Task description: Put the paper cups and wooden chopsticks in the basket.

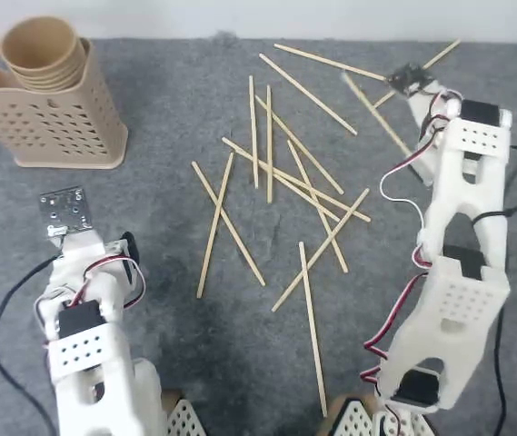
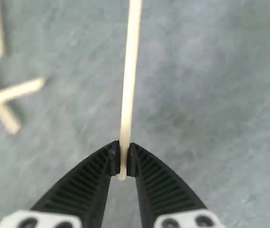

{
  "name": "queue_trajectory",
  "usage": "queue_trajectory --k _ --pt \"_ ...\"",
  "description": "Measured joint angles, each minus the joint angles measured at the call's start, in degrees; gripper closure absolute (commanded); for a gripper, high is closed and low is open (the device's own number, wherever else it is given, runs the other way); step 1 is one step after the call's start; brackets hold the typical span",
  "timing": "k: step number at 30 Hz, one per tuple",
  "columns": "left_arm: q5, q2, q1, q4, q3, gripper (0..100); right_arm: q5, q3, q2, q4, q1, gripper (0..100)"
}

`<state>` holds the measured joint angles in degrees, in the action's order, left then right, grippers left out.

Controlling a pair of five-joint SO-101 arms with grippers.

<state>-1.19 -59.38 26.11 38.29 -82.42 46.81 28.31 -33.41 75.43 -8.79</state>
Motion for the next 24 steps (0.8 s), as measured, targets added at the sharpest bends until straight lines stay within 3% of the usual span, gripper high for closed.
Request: queue_trajectory --k 7,12,19,24 --pt "0.0 0.0 0.0 0.0 0.0 80 -0.3 11.1 -15.3 -2.2 0.1 99.2" --pt "0.0 0.0 0.0 0.0 0.0 80 2.7 30.2 -29.0 6.6 0.1 99.2" --pt "0.0 0.0 0.0 0.0 0.0 80 15.6 59.4 -44.1 21.6 0.7 99.2" --pt "0.0 0.0 0.0 0.0 0.0 80 26.6 64.4 -46.2 24.8 2.9 99.2"
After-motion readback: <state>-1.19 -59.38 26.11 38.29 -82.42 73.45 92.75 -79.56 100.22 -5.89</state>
